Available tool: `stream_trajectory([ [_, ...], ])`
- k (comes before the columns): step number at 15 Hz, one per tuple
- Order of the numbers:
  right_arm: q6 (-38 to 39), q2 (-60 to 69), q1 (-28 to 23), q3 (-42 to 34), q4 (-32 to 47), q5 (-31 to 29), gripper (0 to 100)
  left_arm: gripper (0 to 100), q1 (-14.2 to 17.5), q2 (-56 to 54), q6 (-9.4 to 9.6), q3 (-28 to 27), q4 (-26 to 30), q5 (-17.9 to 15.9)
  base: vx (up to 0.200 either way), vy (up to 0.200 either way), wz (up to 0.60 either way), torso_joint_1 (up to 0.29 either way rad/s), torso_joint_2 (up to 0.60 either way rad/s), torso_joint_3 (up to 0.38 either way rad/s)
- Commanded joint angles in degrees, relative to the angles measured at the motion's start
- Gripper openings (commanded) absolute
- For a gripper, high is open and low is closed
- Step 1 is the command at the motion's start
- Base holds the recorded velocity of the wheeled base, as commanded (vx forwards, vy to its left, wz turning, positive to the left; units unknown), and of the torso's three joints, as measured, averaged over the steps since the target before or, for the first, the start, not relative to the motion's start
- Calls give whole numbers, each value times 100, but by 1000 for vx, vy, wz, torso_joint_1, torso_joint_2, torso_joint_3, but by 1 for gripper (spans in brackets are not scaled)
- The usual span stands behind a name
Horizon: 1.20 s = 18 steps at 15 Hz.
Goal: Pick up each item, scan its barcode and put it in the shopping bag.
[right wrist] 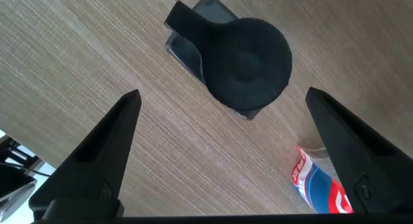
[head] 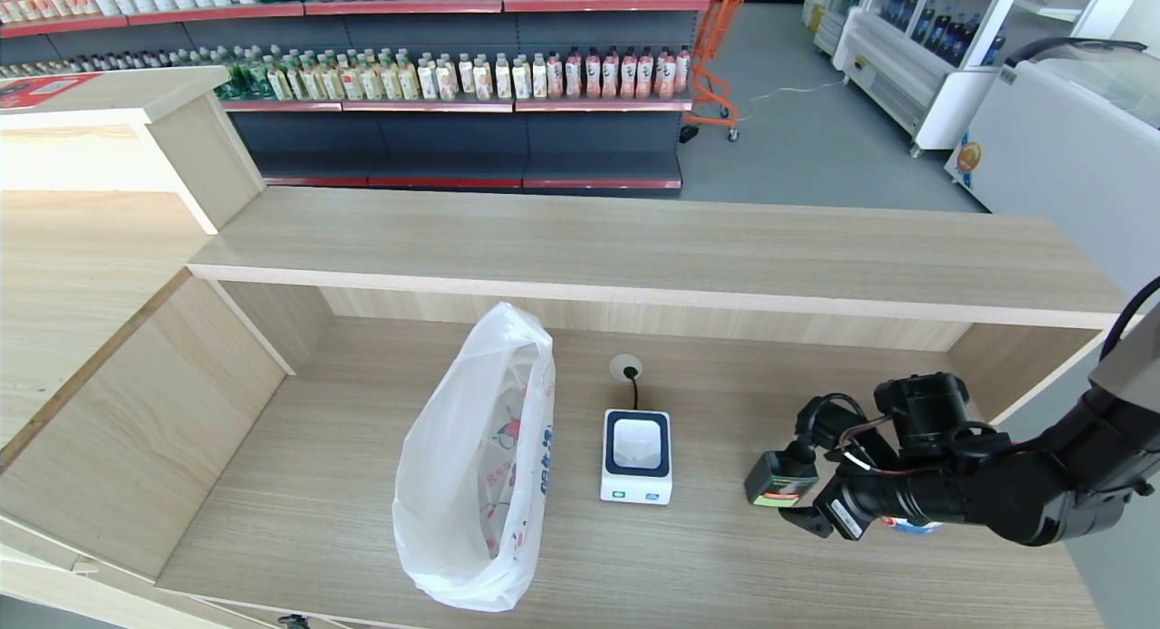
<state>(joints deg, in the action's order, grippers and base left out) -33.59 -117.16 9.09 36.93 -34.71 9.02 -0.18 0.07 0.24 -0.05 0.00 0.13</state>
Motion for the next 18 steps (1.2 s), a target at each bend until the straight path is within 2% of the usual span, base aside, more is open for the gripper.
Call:
stream_trajectory([
  [1,-16,-298,84,175,-142,3,100,100,1,1,2,5,0,4,0,0,0,0,0,0],
  [9,36,-922,383,500,-774,21,100,100,1,1,2,-4,0,-5,0,0,0,0,0,0],
  [10,54,-940,400,517,-801,21,0,100,1,1,2,-4,0,4,0,0,0,0,0,0],
  [15,309,-870,558,447,-862,30,0,100,1,1,2,5,0,4,0,0,0,0,0,0],
  [16,555,-685,602,324,-1117,30,0,100,1,1,2,-4,0,4,0,0,0,0,0,0],
  [18,1566,62,708,-71,-1355,30,0,100,1,1,2,5,0,4,0,0,0,0,0,0],
])
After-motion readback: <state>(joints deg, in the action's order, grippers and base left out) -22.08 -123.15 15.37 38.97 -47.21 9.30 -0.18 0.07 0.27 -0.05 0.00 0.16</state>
